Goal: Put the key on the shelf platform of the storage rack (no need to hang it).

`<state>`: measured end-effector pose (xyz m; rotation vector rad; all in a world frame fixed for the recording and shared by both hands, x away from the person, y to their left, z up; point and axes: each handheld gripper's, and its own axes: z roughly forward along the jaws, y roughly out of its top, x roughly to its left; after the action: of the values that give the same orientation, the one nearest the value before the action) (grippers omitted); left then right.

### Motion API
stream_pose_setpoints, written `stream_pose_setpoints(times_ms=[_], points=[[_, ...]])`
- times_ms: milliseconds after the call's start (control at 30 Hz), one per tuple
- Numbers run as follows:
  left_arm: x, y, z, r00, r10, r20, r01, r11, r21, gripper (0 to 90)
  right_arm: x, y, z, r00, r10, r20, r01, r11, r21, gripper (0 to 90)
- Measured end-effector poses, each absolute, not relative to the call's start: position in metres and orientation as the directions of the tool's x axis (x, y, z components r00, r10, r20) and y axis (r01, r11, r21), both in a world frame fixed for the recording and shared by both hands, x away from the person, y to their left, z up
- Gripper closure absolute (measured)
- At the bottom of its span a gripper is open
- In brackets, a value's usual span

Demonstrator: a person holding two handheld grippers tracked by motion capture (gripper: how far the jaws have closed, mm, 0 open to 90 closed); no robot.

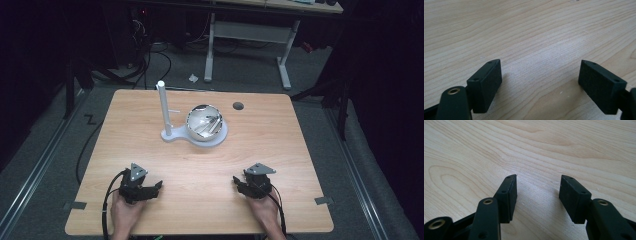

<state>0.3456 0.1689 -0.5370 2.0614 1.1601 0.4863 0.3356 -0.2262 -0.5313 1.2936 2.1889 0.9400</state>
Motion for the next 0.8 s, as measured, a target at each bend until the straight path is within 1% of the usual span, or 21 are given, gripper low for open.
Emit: stream_pose_setpoints(times_ms=[367, 800], points=[[0.3456, 0.1690, -0.5369, 0.527, 0.850, -0.017, 0.583, -0.346, 0.735, 19.5, 0.3366, -0.2259, -0.5315, -0.463, 0.886, -0.018, 0.602, 0.330, 0.727, 38.7], [0.3455, 0.1689, -0.5369, 0.528, 0.849, -0.017, 0.583, -0.348, 0.734, 19.3, 0.3373, -0.2257, -0.5315, -0.445, 0.895, -0.019, 0.610, 0.318, 0.726, 36.9]])
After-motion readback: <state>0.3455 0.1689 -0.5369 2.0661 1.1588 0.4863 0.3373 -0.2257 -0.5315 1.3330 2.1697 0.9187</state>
